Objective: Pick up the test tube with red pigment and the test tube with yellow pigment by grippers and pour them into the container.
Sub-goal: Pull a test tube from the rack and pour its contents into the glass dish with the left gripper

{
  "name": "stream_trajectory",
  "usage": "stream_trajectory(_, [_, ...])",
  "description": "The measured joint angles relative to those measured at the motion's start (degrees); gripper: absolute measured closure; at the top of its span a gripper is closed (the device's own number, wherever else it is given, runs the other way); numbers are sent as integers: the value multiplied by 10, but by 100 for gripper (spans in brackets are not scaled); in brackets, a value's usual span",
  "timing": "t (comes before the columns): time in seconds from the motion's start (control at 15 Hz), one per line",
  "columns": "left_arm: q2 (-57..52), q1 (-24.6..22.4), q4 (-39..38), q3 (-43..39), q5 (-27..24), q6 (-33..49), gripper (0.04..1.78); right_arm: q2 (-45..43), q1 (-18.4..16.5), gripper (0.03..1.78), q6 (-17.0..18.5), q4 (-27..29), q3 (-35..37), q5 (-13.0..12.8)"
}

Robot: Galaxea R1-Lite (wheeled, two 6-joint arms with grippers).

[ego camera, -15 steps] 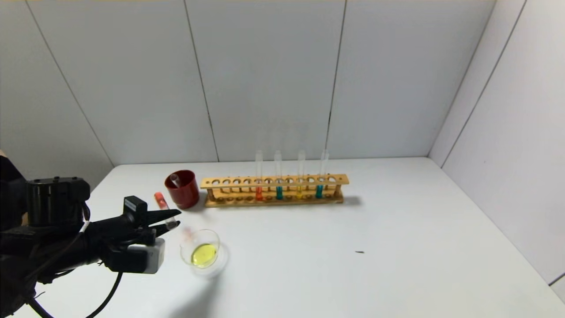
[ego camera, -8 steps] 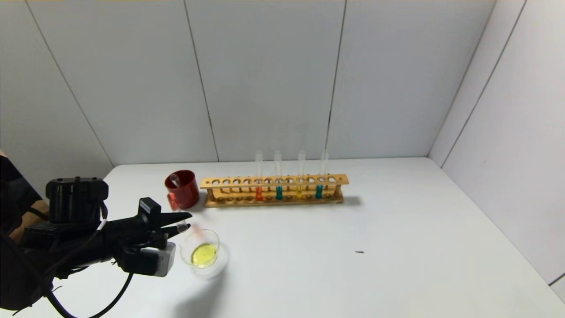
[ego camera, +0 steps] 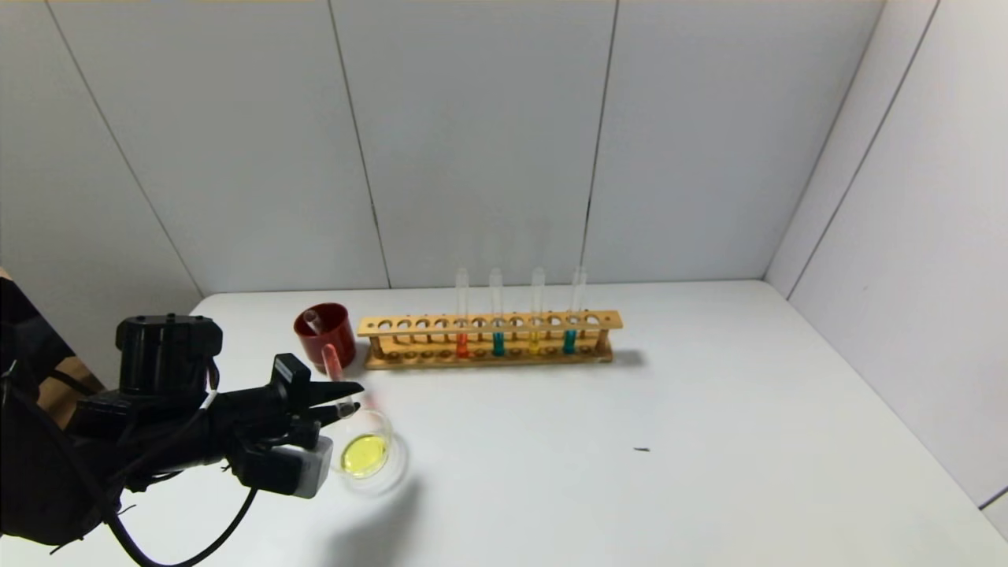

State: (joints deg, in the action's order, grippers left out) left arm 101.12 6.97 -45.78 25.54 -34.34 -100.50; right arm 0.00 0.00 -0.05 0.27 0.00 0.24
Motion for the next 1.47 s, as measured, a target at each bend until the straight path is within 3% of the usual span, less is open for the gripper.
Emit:
stream_trajectory(0.33, [4,0,-5,0,-24,-12,151,0,0,6,0,0,0,0])
stream_trajectory(1.47, [79,-50,-10,69,-82,-177,151,0,0,6,0,0,0,0])
